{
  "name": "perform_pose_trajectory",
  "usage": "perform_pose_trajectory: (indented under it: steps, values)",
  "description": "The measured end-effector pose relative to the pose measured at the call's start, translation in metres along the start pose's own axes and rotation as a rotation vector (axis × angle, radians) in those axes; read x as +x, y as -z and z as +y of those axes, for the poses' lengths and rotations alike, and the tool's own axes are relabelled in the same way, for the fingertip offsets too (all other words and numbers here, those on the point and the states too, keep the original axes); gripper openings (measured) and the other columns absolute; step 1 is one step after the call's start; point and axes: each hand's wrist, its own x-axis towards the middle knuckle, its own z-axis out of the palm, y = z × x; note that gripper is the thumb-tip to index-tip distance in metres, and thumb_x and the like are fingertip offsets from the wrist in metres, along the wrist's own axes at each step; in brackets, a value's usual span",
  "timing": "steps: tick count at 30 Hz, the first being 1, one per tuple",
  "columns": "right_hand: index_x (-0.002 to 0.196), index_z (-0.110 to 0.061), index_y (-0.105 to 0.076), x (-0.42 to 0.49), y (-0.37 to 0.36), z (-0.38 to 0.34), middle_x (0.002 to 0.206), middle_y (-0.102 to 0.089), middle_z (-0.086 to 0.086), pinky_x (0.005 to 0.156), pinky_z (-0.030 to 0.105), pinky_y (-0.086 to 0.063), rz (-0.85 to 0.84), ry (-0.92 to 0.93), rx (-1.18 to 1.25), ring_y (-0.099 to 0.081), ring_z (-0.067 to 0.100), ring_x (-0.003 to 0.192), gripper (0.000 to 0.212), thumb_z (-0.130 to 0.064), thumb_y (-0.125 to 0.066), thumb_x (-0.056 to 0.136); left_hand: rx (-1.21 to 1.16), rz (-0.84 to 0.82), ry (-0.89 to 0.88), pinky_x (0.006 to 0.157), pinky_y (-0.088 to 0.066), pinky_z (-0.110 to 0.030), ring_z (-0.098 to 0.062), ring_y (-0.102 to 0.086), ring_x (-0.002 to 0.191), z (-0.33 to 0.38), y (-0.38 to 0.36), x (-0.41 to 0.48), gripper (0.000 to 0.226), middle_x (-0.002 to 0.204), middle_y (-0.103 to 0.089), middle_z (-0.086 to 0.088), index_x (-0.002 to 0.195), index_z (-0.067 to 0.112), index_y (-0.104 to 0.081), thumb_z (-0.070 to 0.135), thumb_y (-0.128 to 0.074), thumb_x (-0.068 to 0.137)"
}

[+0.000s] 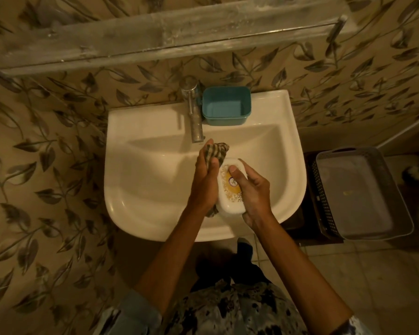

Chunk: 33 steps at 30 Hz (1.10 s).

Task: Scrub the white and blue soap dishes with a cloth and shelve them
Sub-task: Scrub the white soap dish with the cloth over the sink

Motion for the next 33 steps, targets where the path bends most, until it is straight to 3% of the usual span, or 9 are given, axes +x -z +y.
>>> perform_pose_trajectory:
  steps: [4,7,10,15,21,24,27,30,33]
  values:
    - [0.120,-0.006,-0.065,0.008,-0.004,-0.008,0.103,-0.074,0.013,0.081,0.041,-0.059,0.168,0.063,0.076,-0.071,0.030,0.095,0.044,-0.014,-0.077,0.079,-0.018,-0.044,-0.016,0.078,-0.041,0.000,0.014,-0.049,0.105,-0.002,-0.017,-0.030,0.043,0.136,-0.039,0.008,0.140,0.040,-0.024,0.020,-0.032,0.102]
    - [0.114,-0.005,-0.069,0.015,0.000,-0.012,0.099,-0.075,0.013,0.083,0.046,-0.058,0.293,0.128,0.076,-0.072,0.029,0.091,0.037,-0.016,-0.076,0.080,0.036,-0.074,-0.018,0.087,-0.037,0.000,0.005,-0.041,0.123,-0.006,-0.028,-0.062,0.041,0.143,-0.031,0.011,0.125,0.058,-0.015,0.029,-0.032,0.102]
    - [0.109,-0.009,-0.072,0.014,0.004,-0.013,0.094,-0.076,0.008,0.076,0.039,-0.060,0.289,0.162,0.034,-0.073,0.024,0.086,0.029,-0.020,-0.075,0.082,0.048,-0.083,-0.083,0.107,-0.034,-0.019,-0.006,-0.032,0.136,-0.003,-0.030,-0.078,0.045,0.152,-0.025,0.006,0.132,0.053,-0.015,0.034,-0.032,0.095]
    - [0.107,-0.013,-0.073,0.005,0.000,-0.012,0.098,-0.075,0.012,0.081,0.040,-0.058,0.092,0.059,0.062,-0.071,0.030,0.093,0.023,-0.017,-0.071,0.084,0.045,-0.109,-0.112,0.096,-0.038,-0.005,0.000,-0.039,0.127,0.009,-0.014,-0.039,0.049,0.151,-0.026,0.005,0.141,0.041,-0.022,0.030,-0.034,0.094]
    - [0.121,-0.017,-0.067,-0.007,0.001,-0.008,0.108,-0.074,0.005,0.082,0.039,-0.058,0.009,0.038,-0.024,-0.070,0.026,0.098,0.040,-0.020,-0.073,0.082,-0.043,-0.047,0.035,0.104,-0.043,-0.044,-0.023,-0.051,0.123,0.011,-0.002,-0.004,0.046,0.144,-0.042,-0.010,0.145,0.030,-0.028,0.026,-0.036,0.100]
    - [0.124,-0.013,-0.064,-0.008,0.002,-0.005,0.107,-0.074,0.005,0.080,0.037,-0.059,0.094,0.066,0.010,-0.071,0.024,0.095,0.046,-0.017,-0.075,0.080,-0.051,-0.050,0.013,0.093,-0.049,-0.021,-0.004,-0.056,0.111,0.007,-0.008,-0.025,0.046,0.139,-0.046,0.002,0.146,0.033,-0.024,0.021,-0.032,0.102]
    - [0.125,-0.010,-0.063,-0.006,0.002,-0.005,0.108,-0.073,0.010,0.085,0.043,-0.058,0.242,0.074,0.053,-0.071,0.026,0.096,0.050,-0.018,-0.078,0.078,0.008,-0.070,0.028,0.091,-0.040,-0.008,-0.003,-0.046,0.122,-0.001,-0.018,-0.061,0.041,0.145,-0.036,0.006,0.133,0.052,-0.018,0.033,-0.034,0.100]
    - [0.124,-0.010,-0.063,-0.003,0.005,-0.004,0.109,-0.072,0.010,0.084,0.040,-0.058,0.374,0.105,0.062,-0.071,0.023,0.096,0.049,-0.020,-0.078,0.078,0.037,-0.104,0.031,0.103,-0.035,-0.014,0.001,-0.035,0.131,-0.007,-0.022,-0.094,0.044,0.147,-0.028,0.015,0.127,0.058,-0.015,0.043,-0.032,0.090]
    - [0.110,-0.019,-0.071,0.001,0.006,-0.008,0.101,-0.075,0.003,0.070,0.026,-0.059,0.455,0.120,0.142,-0.072,0.016,0.089,0.031,-0.019,-0.077,0.079,-0.145,-0.117,0.145,0.100,-0.042,-0.020,0.002,-0.048,0.123,-0.012,-0.013,-0.104,0.035,0.133,-0.050,0.019,0.130,0.044,-0.036,0.035,-0.038,0.097]
